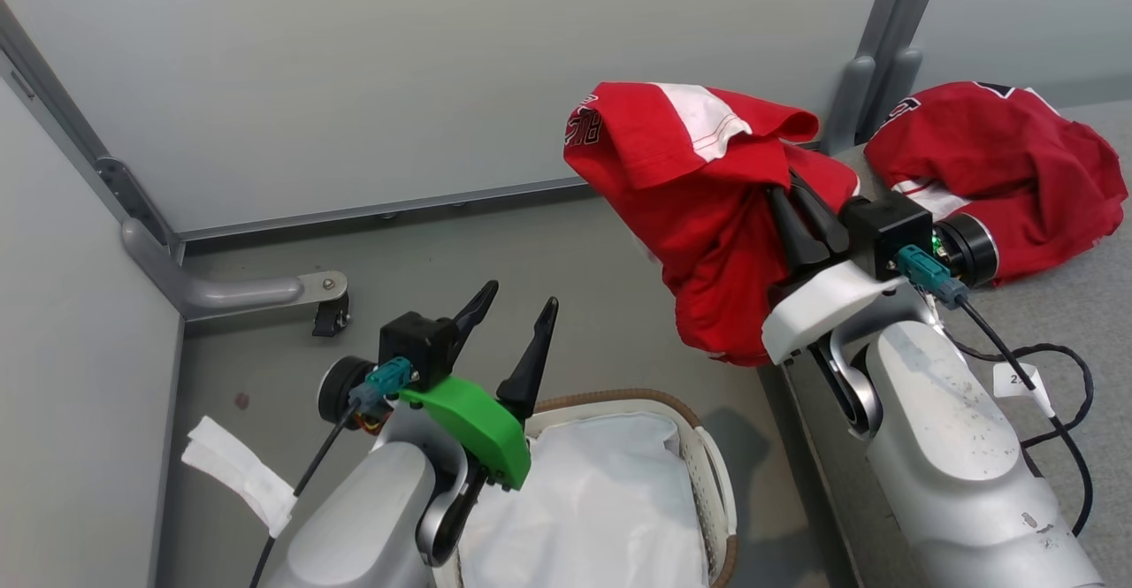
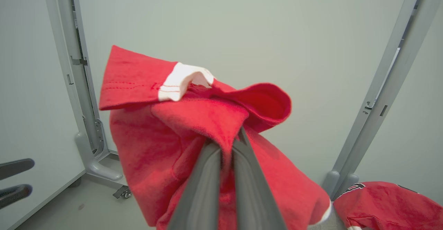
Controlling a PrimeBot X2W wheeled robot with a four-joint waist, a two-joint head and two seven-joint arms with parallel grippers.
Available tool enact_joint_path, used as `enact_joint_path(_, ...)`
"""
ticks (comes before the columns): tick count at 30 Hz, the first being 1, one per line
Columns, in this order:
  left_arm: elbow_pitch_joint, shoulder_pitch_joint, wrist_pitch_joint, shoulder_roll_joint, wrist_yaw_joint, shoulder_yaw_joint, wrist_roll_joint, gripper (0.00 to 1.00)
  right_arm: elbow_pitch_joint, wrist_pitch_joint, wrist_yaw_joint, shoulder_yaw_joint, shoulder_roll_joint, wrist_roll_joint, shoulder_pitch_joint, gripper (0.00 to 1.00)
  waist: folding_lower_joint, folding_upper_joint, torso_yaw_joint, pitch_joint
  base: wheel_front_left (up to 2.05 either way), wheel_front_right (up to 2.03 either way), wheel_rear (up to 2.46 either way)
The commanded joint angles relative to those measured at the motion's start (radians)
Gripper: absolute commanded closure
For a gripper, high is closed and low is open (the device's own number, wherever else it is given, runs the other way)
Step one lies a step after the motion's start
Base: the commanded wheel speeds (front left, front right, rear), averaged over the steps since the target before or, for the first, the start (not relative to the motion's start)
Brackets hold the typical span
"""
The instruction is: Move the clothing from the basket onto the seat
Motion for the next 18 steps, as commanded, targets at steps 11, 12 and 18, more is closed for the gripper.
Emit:
enact_joint_path(11, -0.040, 0.083, 0.000, -0.027, -0.014, 0.092, 0.102, 0.00, 0.001, -0.002, -0.001, -0.050, -0.004, -0.033, 0.023, 1.00, 0.0000, 0.0000, -0.032, 0.023, 0.00, 0.00, 0.00)
enact_joint_path(12, -0.046, 0.086, 0.000, -0.029, -0.015, 0.098, 0.108, 0.00, 0.000, -0.002, -0.001, -0.054, -0.003, -0.036, 0.022, 1.00, 0.0000, 0.0000, -0.042, 0.026, 0.00, 0.00, 0.00)
enact_joint_path(18, -0.085, 0.099, 0.000, -0.043, -0.018, 0.114, 0.147, 0.00, -0.005, -0.002, -0.001, -0.089, -0.003, -0.069, 0.009, 1.00, 0.0000, 0.0000, -0.125, 0.057, 0.00, 0.00, 0.00)
